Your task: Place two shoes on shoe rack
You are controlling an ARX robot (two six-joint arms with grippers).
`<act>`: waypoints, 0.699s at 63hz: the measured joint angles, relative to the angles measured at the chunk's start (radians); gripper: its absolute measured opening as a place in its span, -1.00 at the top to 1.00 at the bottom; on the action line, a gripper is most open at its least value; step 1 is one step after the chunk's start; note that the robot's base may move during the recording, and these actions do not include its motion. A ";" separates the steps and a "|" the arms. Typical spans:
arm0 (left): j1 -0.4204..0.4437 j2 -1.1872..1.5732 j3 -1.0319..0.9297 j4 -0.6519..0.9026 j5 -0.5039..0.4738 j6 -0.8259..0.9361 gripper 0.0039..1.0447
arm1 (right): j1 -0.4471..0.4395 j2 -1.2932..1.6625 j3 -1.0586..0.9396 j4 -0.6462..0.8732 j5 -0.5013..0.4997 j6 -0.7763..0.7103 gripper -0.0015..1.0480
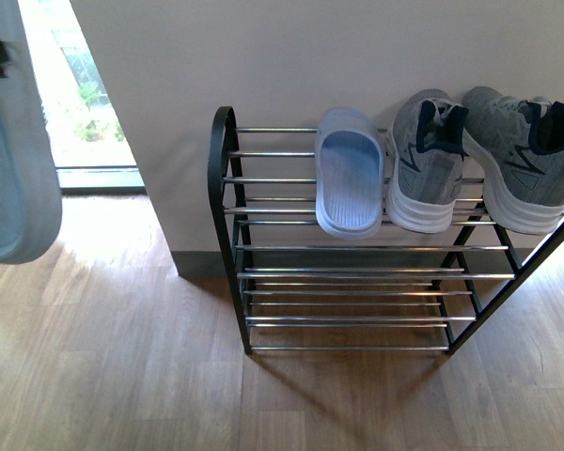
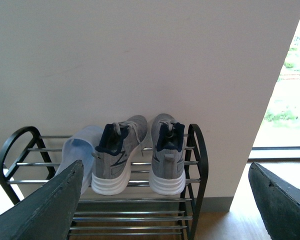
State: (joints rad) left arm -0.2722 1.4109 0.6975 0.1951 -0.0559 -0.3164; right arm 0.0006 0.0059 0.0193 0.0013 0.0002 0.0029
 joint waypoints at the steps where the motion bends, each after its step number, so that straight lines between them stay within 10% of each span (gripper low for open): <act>1: 0.000 0.016 0.012 -0.001 0.008 0.012 0.97 | 0.000 0.000 0.000 0.000 0.000 0.000 -0.82; 22: -0.074 0.522 0.480 -0.112 0.087 0.238 0.97 | 0.000 0.000 0.000 0.000 0.000 0.000 -0.82; 44: -0.169 0.900 0.847 -0.109 0.185 0.064 0.97 | 0.000 0.000 0.000 0.000 0.000 0.000 -0.82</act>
State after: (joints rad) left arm -0.4416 2.3104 1.5448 0.0864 0.1295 -0.2523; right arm 0.0006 0.0059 0.0193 0.0017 0.0002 0.0029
